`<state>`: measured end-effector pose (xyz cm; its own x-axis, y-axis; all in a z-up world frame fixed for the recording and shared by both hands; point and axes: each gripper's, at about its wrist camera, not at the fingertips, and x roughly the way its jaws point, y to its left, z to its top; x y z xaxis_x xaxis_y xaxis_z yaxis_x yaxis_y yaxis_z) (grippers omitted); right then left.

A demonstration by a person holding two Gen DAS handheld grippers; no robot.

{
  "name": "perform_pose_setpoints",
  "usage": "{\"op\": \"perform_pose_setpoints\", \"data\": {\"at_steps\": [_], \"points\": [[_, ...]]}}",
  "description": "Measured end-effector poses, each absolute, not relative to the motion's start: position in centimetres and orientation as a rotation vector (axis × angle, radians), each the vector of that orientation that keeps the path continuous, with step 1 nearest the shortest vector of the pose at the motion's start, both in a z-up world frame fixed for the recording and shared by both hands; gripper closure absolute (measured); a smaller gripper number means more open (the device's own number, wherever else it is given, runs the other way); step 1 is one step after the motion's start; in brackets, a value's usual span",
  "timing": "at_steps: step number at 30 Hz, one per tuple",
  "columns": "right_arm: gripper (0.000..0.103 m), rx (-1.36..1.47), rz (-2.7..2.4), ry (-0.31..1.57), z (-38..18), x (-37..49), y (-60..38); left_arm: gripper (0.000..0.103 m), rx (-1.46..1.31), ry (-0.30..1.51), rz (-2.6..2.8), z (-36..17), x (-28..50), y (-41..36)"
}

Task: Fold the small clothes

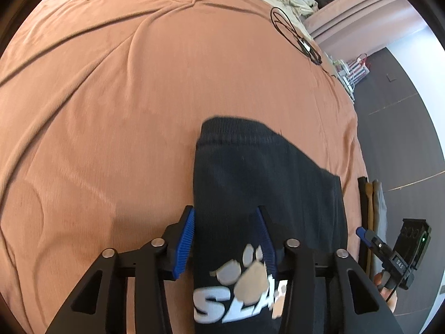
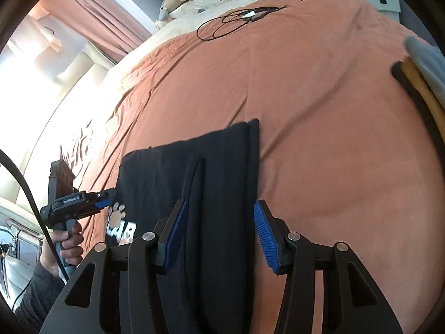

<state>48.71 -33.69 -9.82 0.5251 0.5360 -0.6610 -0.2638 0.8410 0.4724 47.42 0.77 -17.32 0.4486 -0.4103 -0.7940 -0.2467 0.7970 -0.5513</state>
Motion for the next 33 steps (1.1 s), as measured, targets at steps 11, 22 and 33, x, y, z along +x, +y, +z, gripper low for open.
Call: {"op": "perform_pose_setpoints", "data": {"at_steps": [11, 22, 33], "points": [[0.061, 0.306, 0.492, 0.933, -10.4, 53.5, -31.3, 0.07, -0.678, 1.116, -0.095, -17.5, 50.2, 2.0], [0.093, 0.249, 0.43, 0.991, -11.1, 55.1, -30.1, 0.07, -0.668, 1.131, -0.085, -18.2, 51.1, 1.5], [0.103, 0.197, 0.344, 0.944, -10.0, 53.8, -29.5, 0.072, -0.654, 1.131, -0.089, -18.0, 51.5, 1.5]]}}
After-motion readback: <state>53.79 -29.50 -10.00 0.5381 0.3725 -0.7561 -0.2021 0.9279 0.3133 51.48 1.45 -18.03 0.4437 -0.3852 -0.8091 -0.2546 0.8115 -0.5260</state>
